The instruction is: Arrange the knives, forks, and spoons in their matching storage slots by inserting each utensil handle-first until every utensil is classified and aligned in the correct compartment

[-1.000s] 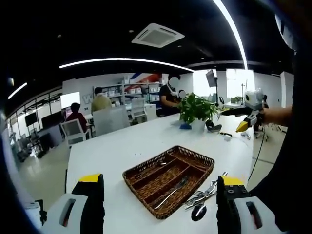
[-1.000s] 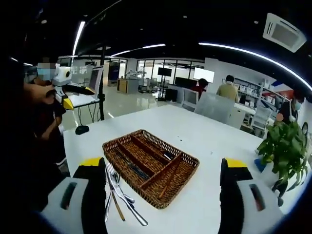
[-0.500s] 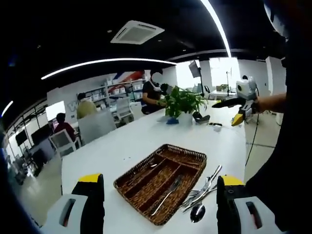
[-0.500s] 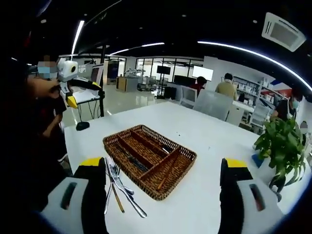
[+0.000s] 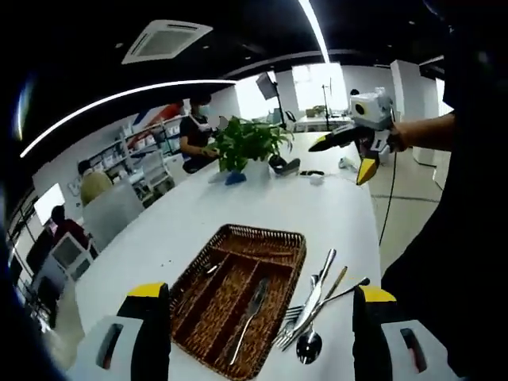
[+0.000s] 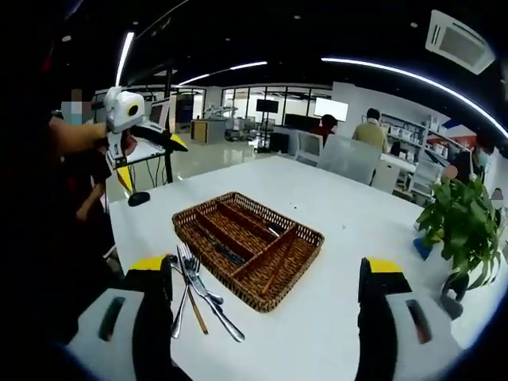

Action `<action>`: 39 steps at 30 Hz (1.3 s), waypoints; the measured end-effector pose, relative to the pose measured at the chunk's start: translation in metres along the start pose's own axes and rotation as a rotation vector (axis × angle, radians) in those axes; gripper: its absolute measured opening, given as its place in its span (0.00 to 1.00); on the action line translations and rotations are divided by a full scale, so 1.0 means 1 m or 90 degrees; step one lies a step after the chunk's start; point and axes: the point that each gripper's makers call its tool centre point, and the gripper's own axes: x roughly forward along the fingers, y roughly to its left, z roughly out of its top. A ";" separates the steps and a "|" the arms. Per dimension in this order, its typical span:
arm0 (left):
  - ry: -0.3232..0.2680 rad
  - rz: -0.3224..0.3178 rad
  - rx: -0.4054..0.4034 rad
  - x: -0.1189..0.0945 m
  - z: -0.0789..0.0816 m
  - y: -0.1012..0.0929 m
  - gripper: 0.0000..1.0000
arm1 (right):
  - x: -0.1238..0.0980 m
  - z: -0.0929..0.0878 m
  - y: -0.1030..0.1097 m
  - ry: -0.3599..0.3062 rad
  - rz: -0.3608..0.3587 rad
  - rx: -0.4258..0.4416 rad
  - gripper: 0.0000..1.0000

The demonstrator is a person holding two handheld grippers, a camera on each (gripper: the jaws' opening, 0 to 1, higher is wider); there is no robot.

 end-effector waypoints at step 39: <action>0.129 -0.216 0.099 0.151 -0.069 -0.081 0.44 | 0.001 -0.028 -0.003 0.012 -0.012 0.039 0.99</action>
